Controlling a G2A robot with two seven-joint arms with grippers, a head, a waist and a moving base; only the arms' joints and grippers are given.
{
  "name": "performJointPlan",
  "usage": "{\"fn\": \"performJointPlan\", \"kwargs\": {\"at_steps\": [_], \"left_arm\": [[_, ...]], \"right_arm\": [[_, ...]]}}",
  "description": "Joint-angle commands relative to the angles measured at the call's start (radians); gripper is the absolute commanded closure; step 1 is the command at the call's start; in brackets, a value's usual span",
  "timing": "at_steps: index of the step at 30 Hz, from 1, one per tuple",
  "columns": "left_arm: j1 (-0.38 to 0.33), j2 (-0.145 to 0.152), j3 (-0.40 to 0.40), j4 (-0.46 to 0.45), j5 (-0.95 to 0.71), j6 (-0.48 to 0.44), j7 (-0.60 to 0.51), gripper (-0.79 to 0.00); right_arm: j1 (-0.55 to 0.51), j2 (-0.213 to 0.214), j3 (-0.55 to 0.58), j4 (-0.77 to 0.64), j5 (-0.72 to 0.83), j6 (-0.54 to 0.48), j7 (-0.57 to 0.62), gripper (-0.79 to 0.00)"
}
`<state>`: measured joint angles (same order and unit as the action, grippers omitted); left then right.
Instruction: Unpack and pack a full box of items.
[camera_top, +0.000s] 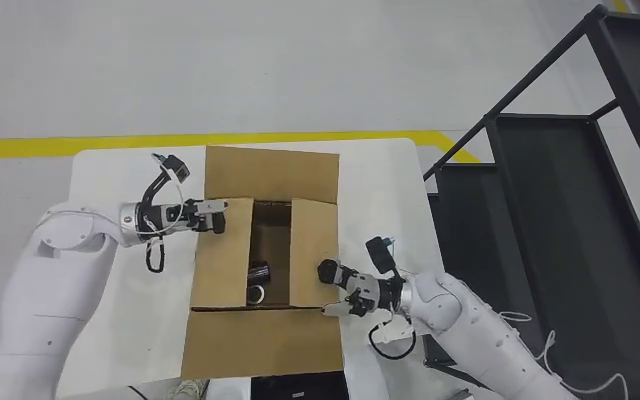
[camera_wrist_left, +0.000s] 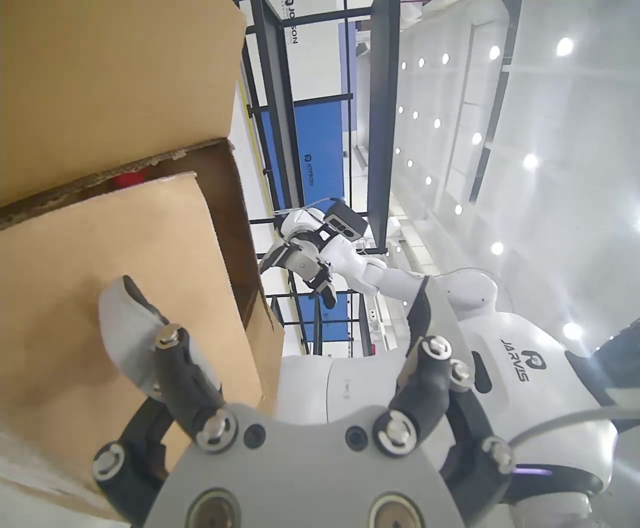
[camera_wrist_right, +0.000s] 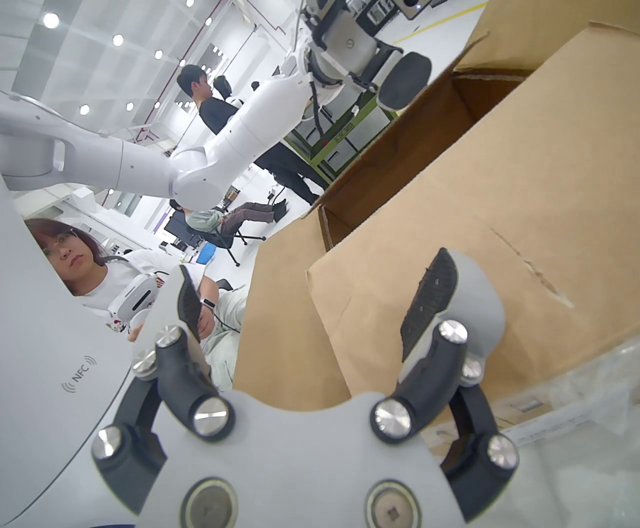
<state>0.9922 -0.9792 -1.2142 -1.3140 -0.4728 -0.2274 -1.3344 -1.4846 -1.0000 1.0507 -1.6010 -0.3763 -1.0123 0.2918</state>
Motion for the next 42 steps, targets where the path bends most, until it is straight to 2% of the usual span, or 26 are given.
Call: {"fn": "performJointPlan", "kwargs": {"at_steps": [1, 8, 21, 33, 39, 42], "left_arm": [[-0.015, -0.004, 0.018, 0.021, 0.004, -0.006, 0.004, -0.785], [-0.043, -0.012, 0.046, 0.077, 0.003, -0.028, -0.003, -0.785], [-0.050, -0.011, 0.045, 0.155, -0.007, -0.054, -0.025, -0.785], [-0.040, -0.012, 0.066, 0.136, 0.044, -0.063, -0.005, -0.785], [-0.036, -0.009, 0.050, 0.114, 0.017, -0.071, -0.010, -0.785], [-0.023, -0.003, 0.018, 0.090, -0.038, -0.065, -0.031, -0.785]], "right_arm": [[0.000, 0.000, 0.001, -0.022, -0.031, 0.000, 0.002, -0.785], [0.011, -0.007, -0.032, -0.094, -0.124, 0.081, 0.030, -0.785], [0.079, -0.026, -0.109, -0.032, -0.089, 0.164, 0.079, -0.785], [0.101, -0.035, -0.129, -0.022, -0.103, 0.214, 0.082, -0.785], [0.100, -0.034, -0.126, -0.020, -0.099, 0.209, 0.081, -0.785], [0.097, -0.032, -0.122, -0.032, -0.077, 0.163, 0.071, -0.785]]}}
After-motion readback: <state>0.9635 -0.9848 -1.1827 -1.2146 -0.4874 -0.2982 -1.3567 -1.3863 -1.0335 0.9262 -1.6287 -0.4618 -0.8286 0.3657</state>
